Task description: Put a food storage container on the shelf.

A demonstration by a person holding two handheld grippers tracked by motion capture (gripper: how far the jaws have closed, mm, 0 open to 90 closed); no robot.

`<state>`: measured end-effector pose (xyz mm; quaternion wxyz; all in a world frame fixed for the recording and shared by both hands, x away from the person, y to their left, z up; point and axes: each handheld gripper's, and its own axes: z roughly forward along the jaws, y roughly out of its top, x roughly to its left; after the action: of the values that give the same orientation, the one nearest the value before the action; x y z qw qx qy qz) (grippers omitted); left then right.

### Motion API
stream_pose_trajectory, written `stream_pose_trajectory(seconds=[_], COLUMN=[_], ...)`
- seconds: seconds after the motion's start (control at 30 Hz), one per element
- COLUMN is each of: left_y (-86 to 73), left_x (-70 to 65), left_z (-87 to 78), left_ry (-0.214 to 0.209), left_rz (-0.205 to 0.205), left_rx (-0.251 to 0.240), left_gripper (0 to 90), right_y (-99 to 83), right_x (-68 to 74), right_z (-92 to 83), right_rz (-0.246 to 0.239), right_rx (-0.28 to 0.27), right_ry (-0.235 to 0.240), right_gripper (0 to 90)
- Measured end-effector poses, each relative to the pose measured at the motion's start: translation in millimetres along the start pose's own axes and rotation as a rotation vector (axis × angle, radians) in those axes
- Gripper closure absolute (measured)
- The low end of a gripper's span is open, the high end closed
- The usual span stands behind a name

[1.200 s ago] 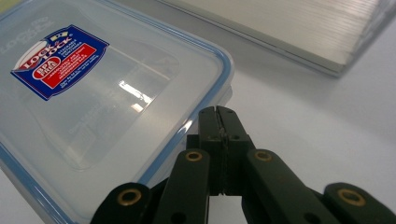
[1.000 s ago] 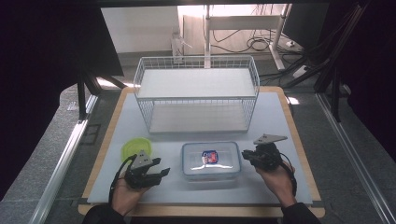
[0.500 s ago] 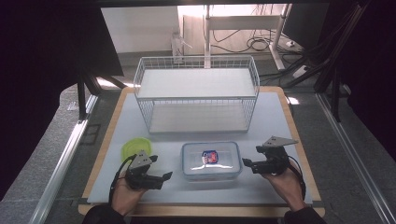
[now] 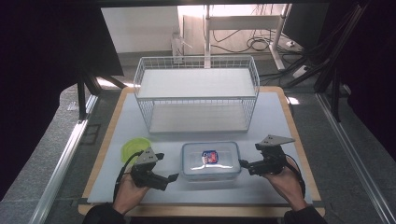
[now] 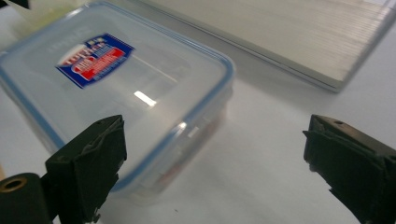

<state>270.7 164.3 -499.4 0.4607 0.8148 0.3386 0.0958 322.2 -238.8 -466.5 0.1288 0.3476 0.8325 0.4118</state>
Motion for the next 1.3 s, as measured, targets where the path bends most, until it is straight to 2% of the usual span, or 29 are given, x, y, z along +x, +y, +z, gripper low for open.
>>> stream_pose_trajectory(seconds=[0.2,0.37,0.43,0.5,0.57,0.63,0.8,0.93,1.03,1.17,1.3], left_y=[15.5,23.4,24.6,25.5,25.5,25.6,24.3,22.5,22.9,20.6,15.0], left_x=[7.3,12.5,15.3,18.0,20.0,20.6,24.2,23.4,19.6,14.9,5.2], left_z=[14.0,28.9,34.5,40.2,45.9,51.7,63.5,65.2,60.8,48.7,41.9], left_ry=[-0.012,-0.059,-0.093,-0.106,-0.137,-0.156,-0.250,-0.256,-0.244,-0.232,-0.218], left_rz=[-0.058,-0.101,-0.122,-0.142,-0.160,-0.164,-0.212,-0.251,-0.222,-0.190,-0.191], left_rx=[0.037,0.060,0.069,0.080,0.092,0.108,0.125,0.126,0.132,0.108,0.085], left_gripper=[3.8,3.0,2.9,2.9,3.0,3.0,0.8,0.0,1.8,12.9,18.4], right_y=[6.7,10.5,11.4,11.4,10.9,10.3,10.9,6.4,6.5,4.0,1.1], right_x=[5.2,7.7,5.5,2.1,-0.6,-1.3,-4.1,-8.5,-7.2,-6.3,-1.0], right_z=[5.7,12.5,16.1,20.5,26.4,33.5,44.4,49.1,46.4,36.8,25.8], right_rz=[0.031,0.045,0.071,0.099,0.121,0.135,0.195,0.273,0.271,0.273,0.266], right_rx=[0.055,0.083,0.098,0.110,0.121,0.143,0.171,0.193,0.188,0.166,0.138], right_ry=[0.060,0.086,0.101,0.133,0.166,0.186,0.247,0.311,0.300,0.290,0.266], right_gripper=[4.8,7.2,8.1,9.2,9.9,10.9,11.1,11.4,14.4,23.2,29.8])
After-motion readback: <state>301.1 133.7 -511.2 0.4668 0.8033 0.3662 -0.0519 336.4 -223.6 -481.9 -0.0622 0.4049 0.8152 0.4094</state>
